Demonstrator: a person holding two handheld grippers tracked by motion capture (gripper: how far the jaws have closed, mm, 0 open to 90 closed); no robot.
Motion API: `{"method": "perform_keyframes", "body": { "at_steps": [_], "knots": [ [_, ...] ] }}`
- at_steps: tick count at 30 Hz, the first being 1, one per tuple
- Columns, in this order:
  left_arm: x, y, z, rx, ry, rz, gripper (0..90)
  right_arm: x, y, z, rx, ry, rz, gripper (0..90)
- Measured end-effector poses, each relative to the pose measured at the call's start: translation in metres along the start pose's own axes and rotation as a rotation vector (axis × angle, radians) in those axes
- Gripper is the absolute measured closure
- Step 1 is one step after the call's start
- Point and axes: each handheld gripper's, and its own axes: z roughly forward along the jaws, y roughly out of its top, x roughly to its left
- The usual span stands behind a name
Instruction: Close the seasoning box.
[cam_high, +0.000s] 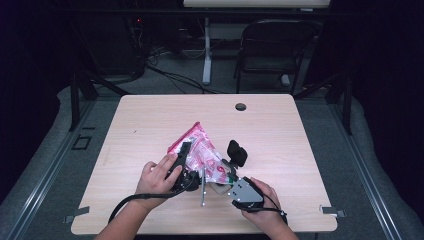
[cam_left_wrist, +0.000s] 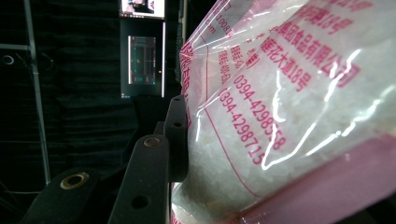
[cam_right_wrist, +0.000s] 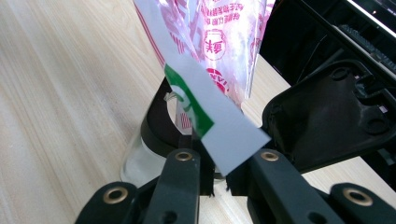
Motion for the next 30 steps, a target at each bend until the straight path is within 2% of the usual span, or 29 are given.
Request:
{"method": "perform_keyframes", "body": {
  "at_steps": [9,11,14,20,23,30],
  "knots": [
    [-0.0006,-0.0004,0.0000,0.001,-0.001,0.000,69.6,-0.0028,0.0001,0.0014,0.007,-0.001,0.009,87.8],
    [0.0001,-0.0004,-0.0004,0.005,0.004,0.011,69.7,-0.0032,0.0002,0.0016,0.008,-0.002,0.014,88.0],
    [-0.0005,-0.0007,-0.0003,0.010,-0.005,0.001,69.7,-0.0038,0.0005,0.0022,0.008,-0.002,0.018,88.4],
    [0.0013,-0.0006,-0.0003,0.004,0.013,0.006,69.7,-0.0045,0.0015,0.0040,0.009,0.003,0.030,89.8],
    [0.0019,-0.0009,0.0000,0.015,-0.006,-0.006,69.6,-0.0047,0.0017,0.0051,0.010,0.006,0.032,90.0],
    [0.0020,-0.0009,-0.0002,0.005,0.006,-0.002,69.5,-0.0056,0.0004,0.0078,0.016,0.006,0.036,90.0]
  ]
}}
